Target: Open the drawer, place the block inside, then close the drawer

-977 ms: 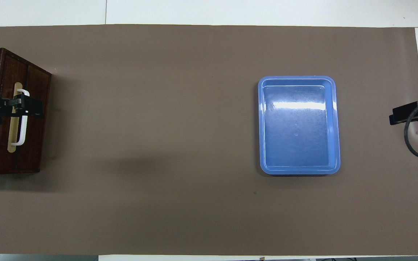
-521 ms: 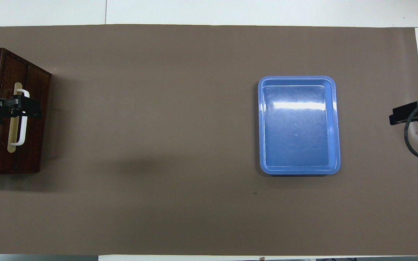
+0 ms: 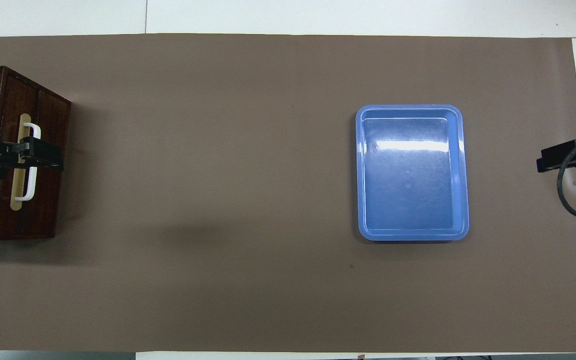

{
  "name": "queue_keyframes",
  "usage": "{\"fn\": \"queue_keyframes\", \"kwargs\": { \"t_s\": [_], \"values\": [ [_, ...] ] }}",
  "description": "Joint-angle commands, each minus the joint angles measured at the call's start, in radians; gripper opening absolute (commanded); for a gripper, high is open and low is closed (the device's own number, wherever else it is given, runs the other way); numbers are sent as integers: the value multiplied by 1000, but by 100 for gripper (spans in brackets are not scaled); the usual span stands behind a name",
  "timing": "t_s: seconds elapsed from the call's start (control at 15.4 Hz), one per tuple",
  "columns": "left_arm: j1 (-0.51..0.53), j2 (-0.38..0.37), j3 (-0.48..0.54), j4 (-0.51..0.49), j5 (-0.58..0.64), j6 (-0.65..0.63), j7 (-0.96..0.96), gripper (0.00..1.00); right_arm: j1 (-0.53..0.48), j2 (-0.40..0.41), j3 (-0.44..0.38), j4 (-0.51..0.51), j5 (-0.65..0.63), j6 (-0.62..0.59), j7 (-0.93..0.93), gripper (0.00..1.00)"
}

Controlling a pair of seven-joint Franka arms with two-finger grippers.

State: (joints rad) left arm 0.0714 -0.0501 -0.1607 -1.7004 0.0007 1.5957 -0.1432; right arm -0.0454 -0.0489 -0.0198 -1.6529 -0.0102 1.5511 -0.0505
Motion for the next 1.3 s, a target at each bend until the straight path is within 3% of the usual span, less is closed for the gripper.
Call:
{"fn": "queue_keyframes", "kwargs": {
  "t_s": [0.0,0.52,0.85,1.04,1.24],
  "values": [
    [-5,7,-2,41,-21,-20,10,100,-7,-25,9,-31,-14,23,24,100],
    [-5,-5,-7,24,-13,58,4,100,-7,-25,9,-31,-14,23,24,100],
    [-36,-13,18,35,-12,-29,54,100,-8,-23,9,-30,-14,23,24,100],
    [-139,-23,130,32,-11,-49,68,100,-13,-23,9,-30,-14,23,23,100],
    [-139,-25,122,33,-11,-82,83,100,-13,-23,9,-30,-14,23,23,100]
  ]
}}
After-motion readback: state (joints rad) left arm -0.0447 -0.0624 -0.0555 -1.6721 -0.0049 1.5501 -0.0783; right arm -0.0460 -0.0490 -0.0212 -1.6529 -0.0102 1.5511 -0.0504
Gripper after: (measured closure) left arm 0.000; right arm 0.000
